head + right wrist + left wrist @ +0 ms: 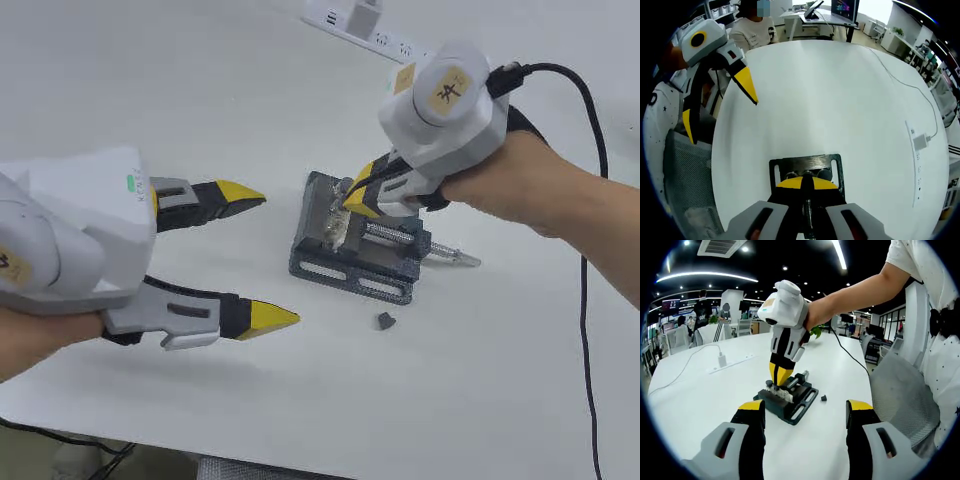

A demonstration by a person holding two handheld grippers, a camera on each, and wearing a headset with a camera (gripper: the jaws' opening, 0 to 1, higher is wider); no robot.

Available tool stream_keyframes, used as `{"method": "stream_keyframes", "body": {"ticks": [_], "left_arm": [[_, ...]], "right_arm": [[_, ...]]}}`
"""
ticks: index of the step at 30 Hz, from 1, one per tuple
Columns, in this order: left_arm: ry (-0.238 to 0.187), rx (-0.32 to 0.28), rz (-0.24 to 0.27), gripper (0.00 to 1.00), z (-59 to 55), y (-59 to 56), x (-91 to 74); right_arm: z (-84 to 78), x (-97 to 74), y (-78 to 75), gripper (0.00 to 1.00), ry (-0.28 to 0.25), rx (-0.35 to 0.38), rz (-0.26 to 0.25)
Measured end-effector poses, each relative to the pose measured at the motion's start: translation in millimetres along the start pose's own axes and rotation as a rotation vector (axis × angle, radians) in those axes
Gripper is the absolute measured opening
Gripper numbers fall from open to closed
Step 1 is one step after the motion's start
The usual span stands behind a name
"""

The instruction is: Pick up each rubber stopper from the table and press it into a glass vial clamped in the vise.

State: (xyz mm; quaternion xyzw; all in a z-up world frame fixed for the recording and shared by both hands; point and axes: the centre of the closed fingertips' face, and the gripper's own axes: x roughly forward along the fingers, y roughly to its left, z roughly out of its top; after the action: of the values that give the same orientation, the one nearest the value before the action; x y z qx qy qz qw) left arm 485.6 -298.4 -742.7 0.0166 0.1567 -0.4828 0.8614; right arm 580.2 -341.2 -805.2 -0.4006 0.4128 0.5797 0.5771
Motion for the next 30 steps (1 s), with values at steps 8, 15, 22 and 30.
{"method": "stream_keyframes", "body": {"ticks": [8,15,22,30], "left_arm": [[-0.005,-0.001,0.002,0.64,0.9,0.7,0.3],[-0.009,-0.001,0.004,0.64,1.4,0.9,0.4],[-0.013,-0.001,0.006,0.64,2.5,0.6,0.3],[-0.016,0.0,0.005,0.63,3.7,0.8,1.0]], "right_arm": [[1.1,0.0,1.7,0.01,0.021,-0.022,0.002],[0.2,0.9,1.0,0.01,0.031,-0.029,0.002],[0.6,0.4,2.6,0.01,0.04,-0.032,0.005],[0.6,2.7,1.2,0.01,0.044,-0.023,0.013]]}}
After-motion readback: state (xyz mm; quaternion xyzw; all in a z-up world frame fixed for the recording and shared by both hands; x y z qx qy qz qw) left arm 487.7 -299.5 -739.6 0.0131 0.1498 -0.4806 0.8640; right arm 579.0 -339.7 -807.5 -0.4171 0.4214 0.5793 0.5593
